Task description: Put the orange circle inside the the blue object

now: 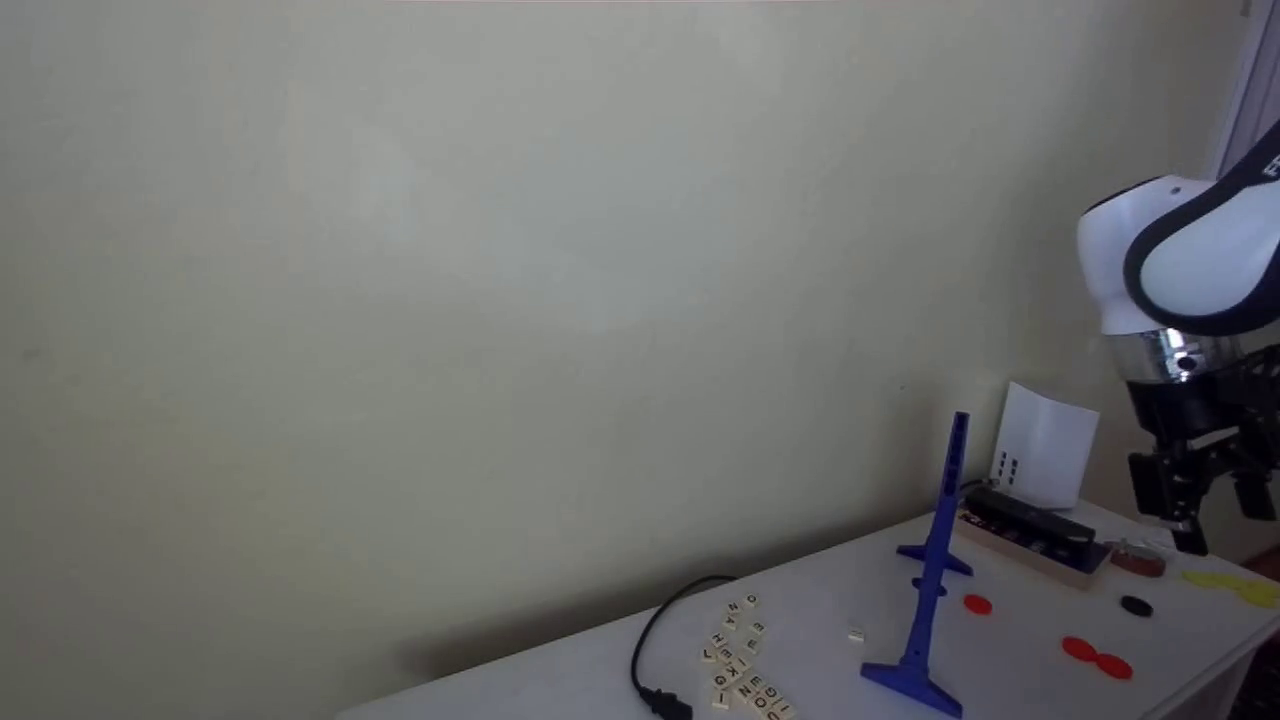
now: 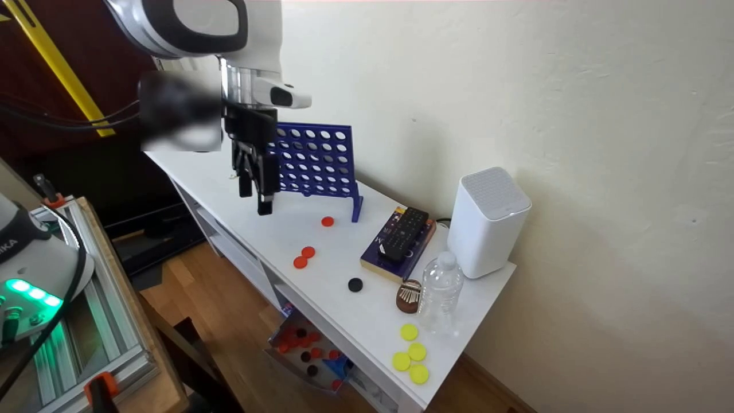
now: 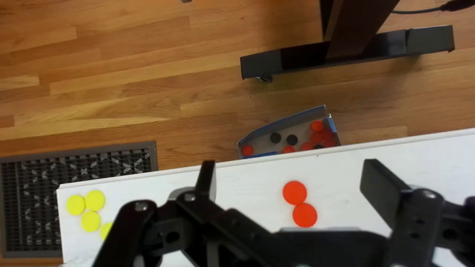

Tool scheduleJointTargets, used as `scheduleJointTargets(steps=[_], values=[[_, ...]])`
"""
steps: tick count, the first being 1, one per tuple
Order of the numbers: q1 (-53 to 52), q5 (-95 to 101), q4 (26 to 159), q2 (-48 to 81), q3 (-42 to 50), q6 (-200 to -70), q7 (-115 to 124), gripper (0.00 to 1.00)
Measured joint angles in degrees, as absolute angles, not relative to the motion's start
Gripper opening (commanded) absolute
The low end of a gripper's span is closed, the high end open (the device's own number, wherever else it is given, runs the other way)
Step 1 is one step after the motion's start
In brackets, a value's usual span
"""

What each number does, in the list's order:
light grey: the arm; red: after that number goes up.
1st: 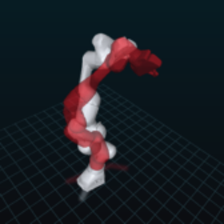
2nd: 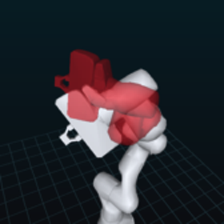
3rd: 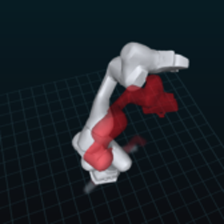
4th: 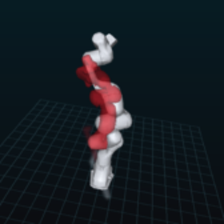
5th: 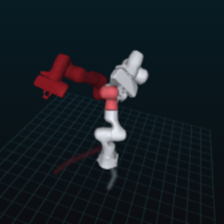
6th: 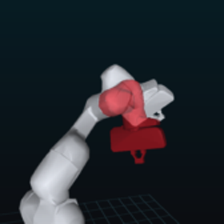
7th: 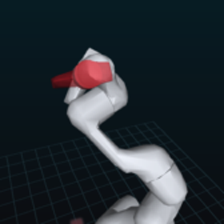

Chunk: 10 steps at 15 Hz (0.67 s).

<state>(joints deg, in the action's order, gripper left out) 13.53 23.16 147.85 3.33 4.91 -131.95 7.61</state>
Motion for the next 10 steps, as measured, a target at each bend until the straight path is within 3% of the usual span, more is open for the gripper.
scheduleJointTargets(steps=[4,10], values=[[11.71,25.11,143.22,11.72,5.44,-131.99,9.40,1.00],[10.56,25.07,142.40,12.91,6.57,-131.96,8.87,1.00]])
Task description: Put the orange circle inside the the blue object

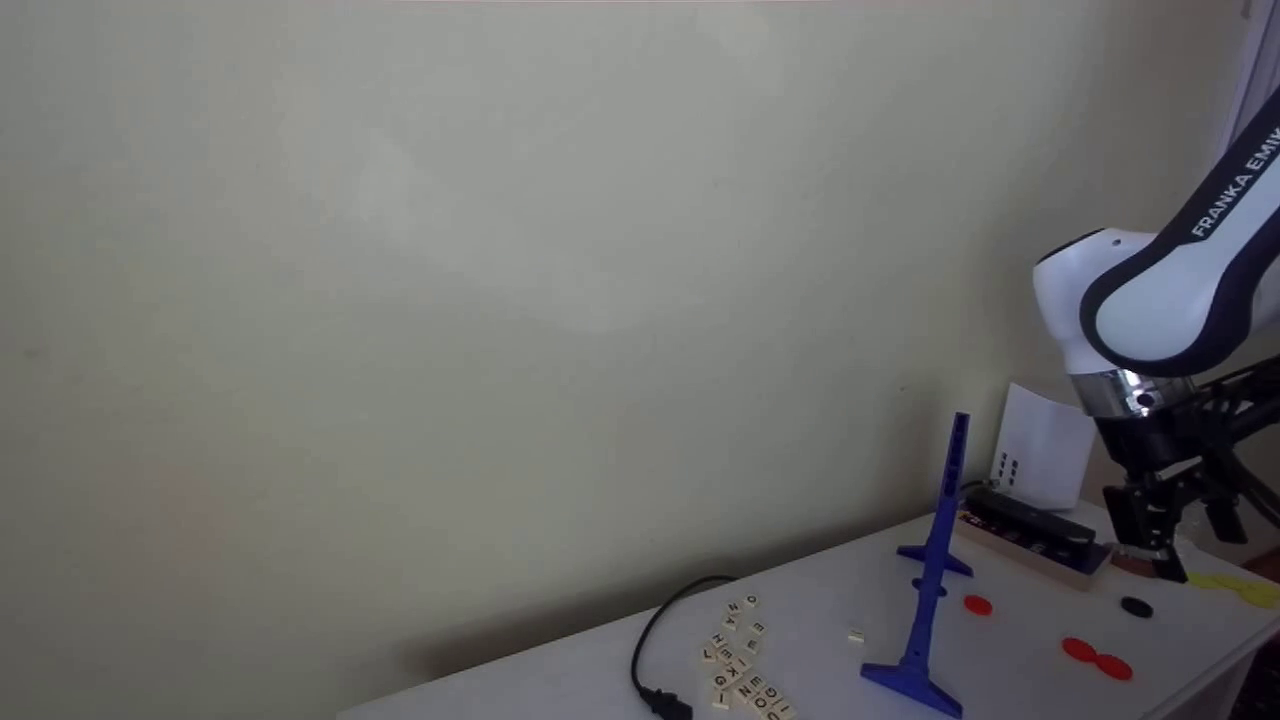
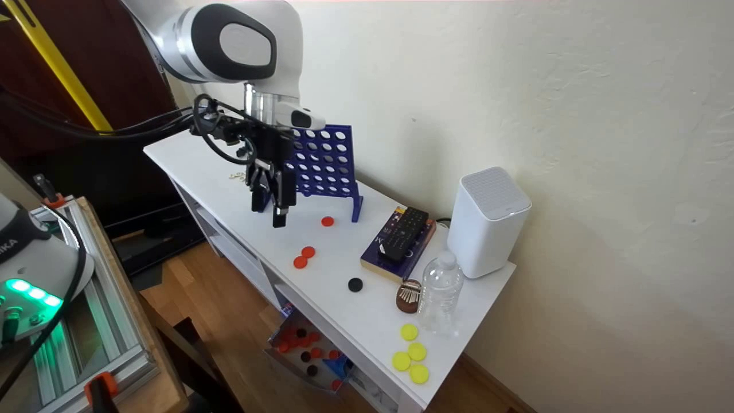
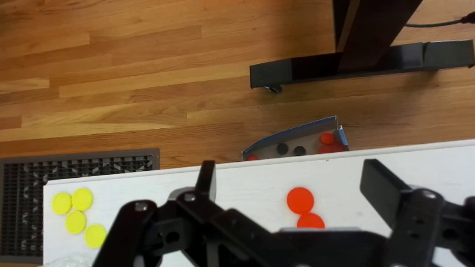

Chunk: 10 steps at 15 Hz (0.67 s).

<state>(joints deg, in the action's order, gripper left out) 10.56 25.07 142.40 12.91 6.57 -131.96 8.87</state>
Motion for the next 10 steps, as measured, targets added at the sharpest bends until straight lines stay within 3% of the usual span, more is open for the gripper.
scheduleJointTargets(steps=[10], values=[[9.62,24.91,134.11,33.87,8.74,-143.71,0.64,1.00]])
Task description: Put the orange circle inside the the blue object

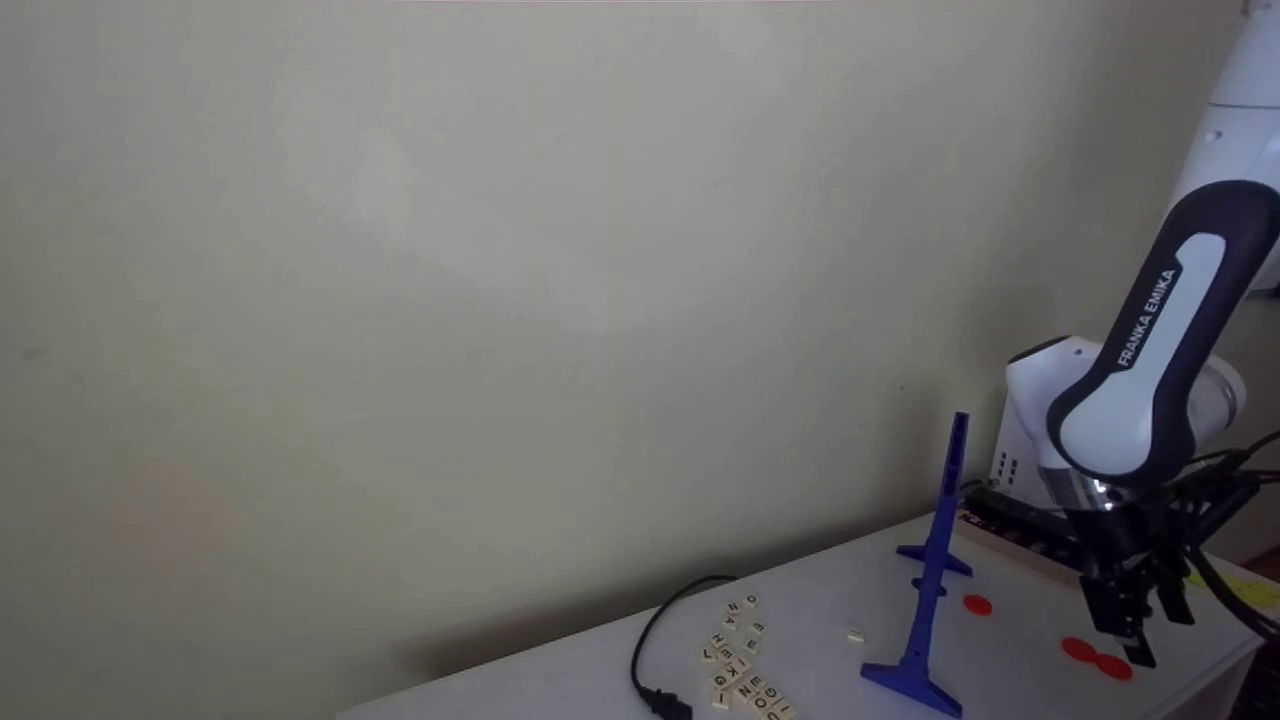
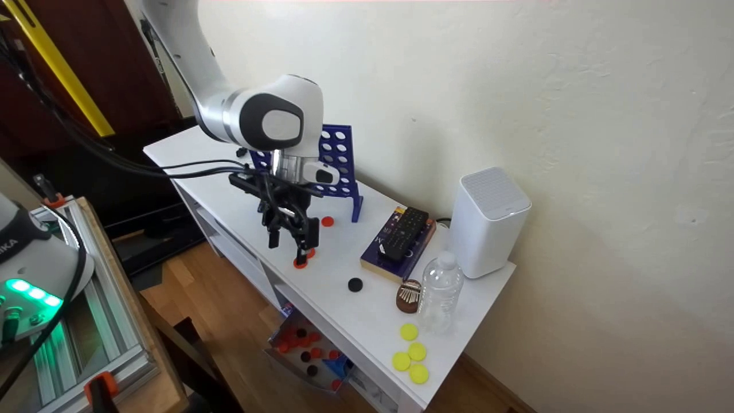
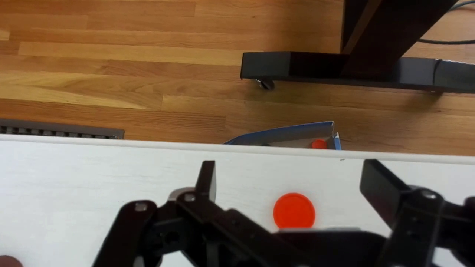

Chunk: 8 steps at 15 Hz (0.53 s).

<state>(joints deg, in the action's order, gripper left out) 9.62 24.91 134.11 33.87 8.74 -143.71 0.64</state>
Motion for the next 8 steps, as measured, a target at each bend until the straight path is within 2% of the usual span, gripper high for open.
scheduleJointTargets(steps=[8], values=[[9.49,24.43,125.08,45.03,8.92,-144.08,-6.15,1.00]])
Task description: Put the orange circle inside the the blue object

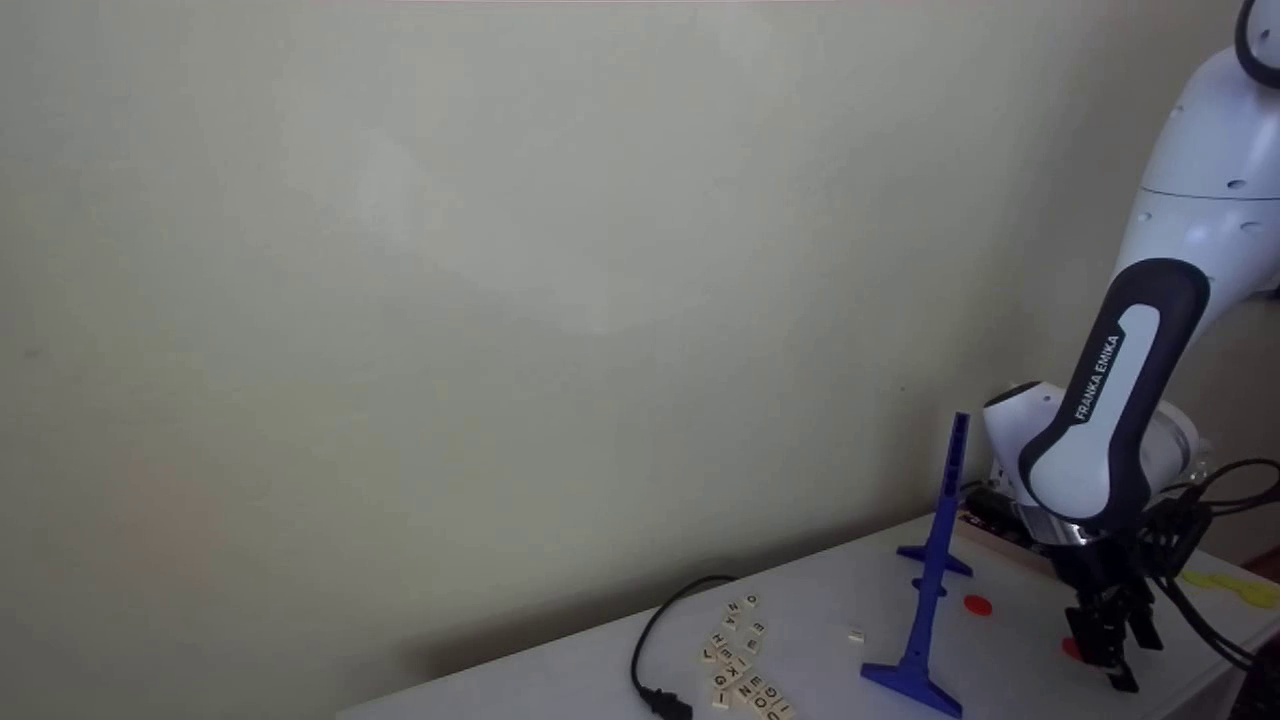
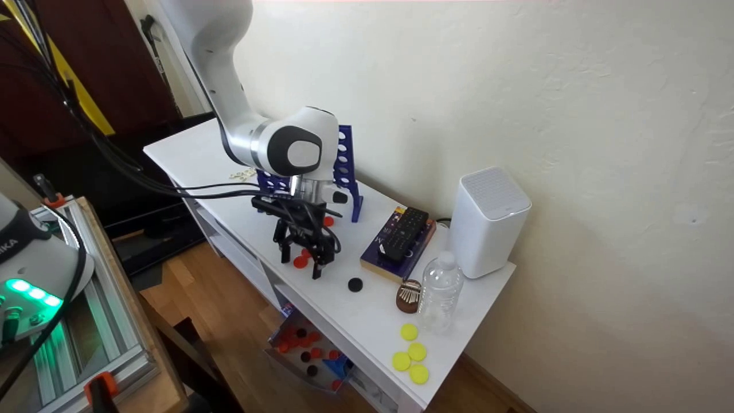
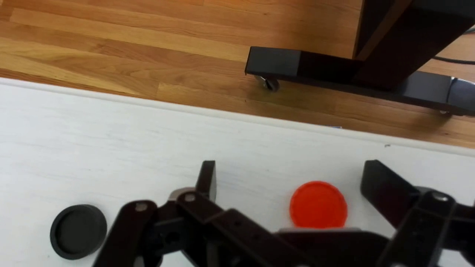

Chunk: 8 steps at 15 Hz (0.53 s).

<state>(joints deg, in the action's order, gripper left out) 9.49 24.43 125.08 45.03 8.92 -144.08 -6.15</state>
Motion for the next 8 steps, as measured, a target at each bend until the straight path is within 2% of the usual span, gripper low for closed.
scheduleJointTargets(steps=[8], values=[[9.42,24.30,121.88,46.03,8.26,-141.80,-10.85,1.00]])
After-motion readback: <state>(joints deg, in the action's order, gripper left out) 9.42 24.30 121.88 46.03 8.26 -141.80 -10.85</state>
